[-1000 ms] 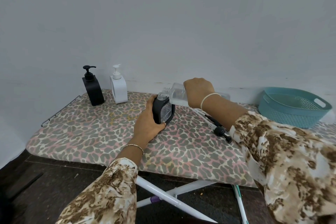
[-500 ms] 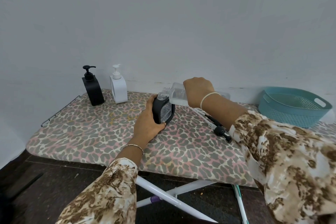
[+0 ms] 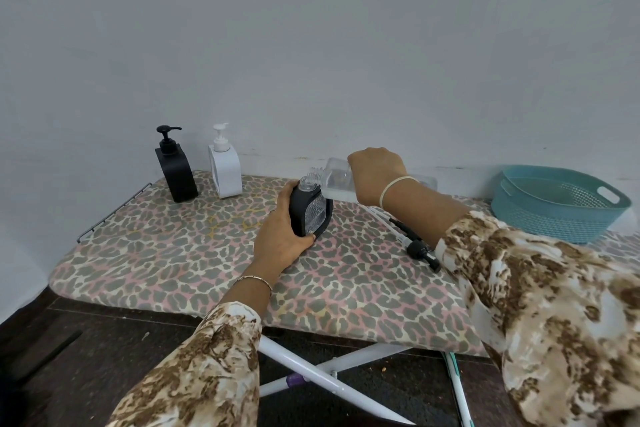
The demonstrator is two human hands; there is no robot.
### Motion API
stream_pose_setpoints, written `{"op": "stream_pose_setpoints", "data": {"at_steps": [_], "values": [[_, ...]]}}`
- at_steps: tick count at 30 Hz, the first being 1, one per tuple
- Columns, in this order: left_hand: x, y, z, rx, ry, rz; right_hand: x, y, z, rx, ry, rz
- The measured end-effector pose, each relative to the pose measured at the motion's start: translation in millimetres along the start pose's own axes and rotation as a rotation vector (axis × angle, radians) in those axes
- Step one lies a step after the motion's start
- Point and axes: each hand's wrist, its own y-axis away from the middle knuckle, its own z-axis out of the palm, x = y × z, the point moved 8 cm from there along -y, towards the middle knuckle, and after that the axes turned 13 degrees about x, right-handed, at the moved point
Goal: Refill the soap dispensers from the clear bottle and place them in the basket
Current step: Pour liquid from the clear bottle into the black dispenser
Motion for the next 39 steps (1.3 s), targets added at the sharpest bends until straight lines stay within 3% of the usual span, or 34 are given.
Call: {"op": "stream_pose_setpoints", "data": {"at_steps": [39], "values": [[2.3, 1.4, -2.2, 0.007, 0.002, 0.008, -2.0, 2.4, -3.8, -0.017, 0.006, 0.001]]}}
